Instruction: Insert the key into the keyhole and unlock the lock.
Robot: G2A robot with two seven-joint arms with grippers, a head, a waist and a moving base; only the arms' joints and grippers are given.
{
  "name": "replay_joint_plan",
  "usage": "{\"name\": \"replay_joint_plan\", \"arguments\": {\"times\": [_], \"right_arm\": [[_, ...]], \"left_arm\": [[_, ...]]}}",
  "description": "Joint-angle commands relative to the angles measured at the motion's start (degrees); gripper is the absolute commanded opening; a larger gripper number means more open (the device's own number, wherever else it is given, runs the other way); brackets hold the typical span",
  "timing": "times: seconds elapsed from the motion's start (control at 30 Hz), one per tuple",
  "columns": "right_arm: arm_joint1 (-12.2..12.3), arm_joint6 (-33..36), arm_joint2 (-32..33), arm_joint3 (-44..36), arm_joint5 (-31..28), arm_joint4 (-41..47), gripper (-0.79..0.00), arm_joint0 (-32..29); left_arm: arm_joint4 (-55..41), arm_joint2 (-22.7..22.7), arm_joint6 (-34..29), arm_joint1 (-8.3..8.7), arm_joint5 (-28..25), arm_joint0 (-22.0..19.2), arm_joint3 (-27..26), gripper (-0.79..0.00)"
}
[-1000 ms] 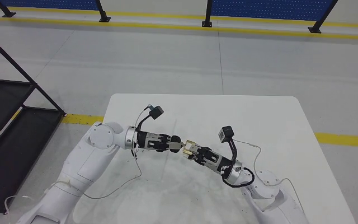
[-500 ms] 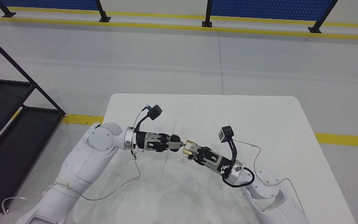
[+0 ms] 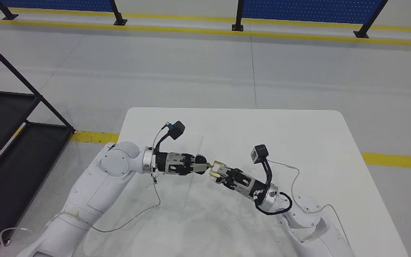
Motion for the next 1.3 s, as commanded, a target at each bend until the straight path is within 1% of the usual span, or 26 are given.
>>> {"name": "replay_joint_plan", "arguments": {"times": [0.0, 0.4, 1.27], "right_arm": [[0.00, 0.00, 0.00, 0.00, 0.00, 0.00, -0.785, 0.00], [0.00, 0.00, 0.00, 0.00, 0.00, 0.00, -0.785, 0.00], [0.00, 0.00, 0.00, 0.00, 0.00, 0.00, -0.785, 0.00]], "left_arm": [[0.58, -0.16, 0.49, 0.09, -0.48, 0.11, -0.15, -0.785], [4.01, -1.23, 3.57, 0.54, -2.28, 1.58, -1.96, -0.785], [6.64, -0.54, 5.31, 1.15, -4.61, 0.93, -2.36, -0.785]]}}
